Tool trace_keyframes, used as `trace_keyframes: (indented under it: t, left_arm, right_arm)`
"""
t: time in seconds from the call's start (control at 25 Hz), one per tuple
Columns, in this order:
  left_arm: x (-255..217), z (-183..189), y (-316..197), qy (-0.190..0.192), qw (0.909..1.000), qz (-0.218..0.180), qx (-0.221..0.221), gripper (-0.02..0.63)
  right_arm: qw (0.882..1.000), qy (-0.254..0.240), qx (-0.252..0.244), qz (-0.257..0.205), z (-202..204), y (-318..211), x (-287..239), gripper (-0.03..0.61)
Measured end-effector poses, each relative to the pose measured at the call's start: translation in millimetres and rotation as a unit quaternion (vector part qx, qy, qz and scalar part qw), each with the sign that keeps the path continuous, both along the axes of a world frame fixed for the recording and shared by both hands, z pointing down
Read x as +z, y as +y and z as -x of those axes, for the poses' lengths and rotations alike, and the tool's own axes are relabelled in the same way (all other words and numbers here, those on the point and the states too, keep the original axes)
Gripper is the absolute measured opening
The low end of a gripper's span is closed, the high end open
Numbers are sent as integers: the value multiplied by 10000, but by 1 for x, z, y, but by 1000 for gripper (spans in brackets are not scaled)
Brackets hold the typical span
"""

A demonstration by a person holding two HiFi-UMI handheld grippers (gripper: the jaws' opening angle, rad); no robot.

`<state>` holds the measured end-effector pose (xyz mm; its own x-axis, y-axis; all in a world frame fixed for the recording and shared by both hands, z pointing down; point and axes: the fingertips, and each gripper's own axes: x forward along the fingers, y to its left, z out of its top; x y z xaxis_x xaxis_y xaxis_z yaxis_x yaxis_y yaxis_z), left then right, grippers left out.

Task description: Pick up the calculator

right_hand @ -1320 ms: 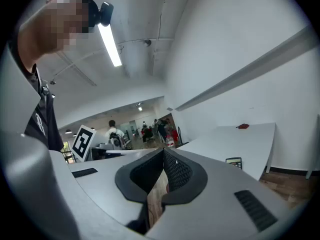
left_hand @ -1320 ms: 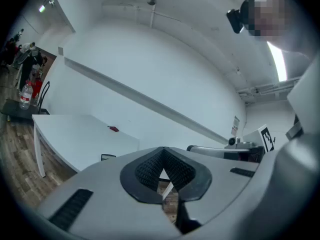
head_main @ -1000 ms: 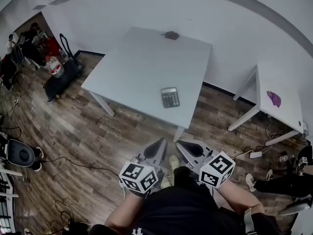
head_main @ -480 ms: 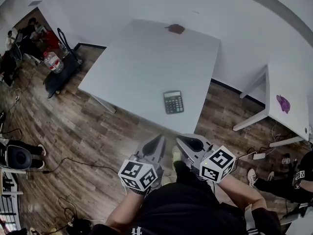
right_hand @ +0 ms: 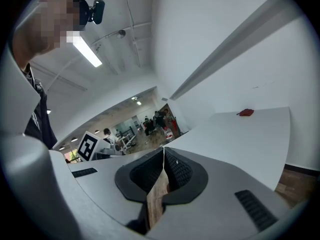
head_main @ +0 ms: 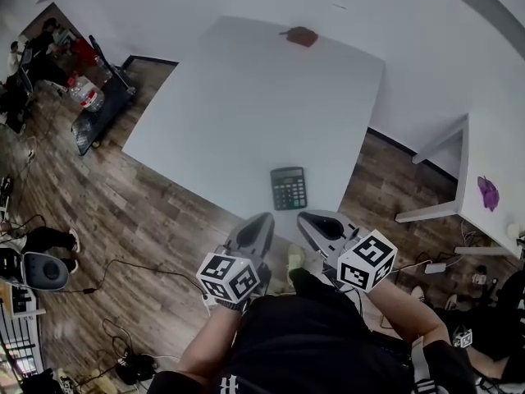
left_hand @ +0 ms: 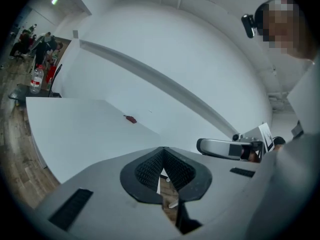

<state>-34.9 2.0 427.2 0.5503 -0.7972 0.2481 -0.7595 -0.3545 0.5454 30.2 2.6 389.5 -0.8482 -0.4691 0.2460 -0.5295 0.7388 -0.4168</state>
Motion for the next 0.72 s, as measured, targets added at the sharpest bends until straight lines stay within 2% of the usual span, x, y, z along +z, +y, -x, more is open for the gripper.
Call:
trace_keyframes:
  t: [0.2,0.36,0.52,0.72]
  left_arm:
    - [35,7,-38,65,9994,286,-200,6]
    - [72,16,-62,131,9979,533,-333,6]
    - [108,30,-82,198,9957,771,-482,6]
    - [156,33,-102,234,9924,1139,-405,8]
  right_arm:
    - [9995,43,-52,295,-6,-42,28,15]
    - [9968,24,197,769,-21,-66,66,15]
    - [9916,268,492,1167,-34,-87,110,16]
    - [9792,592,679,1817,-45,-103,178,18]
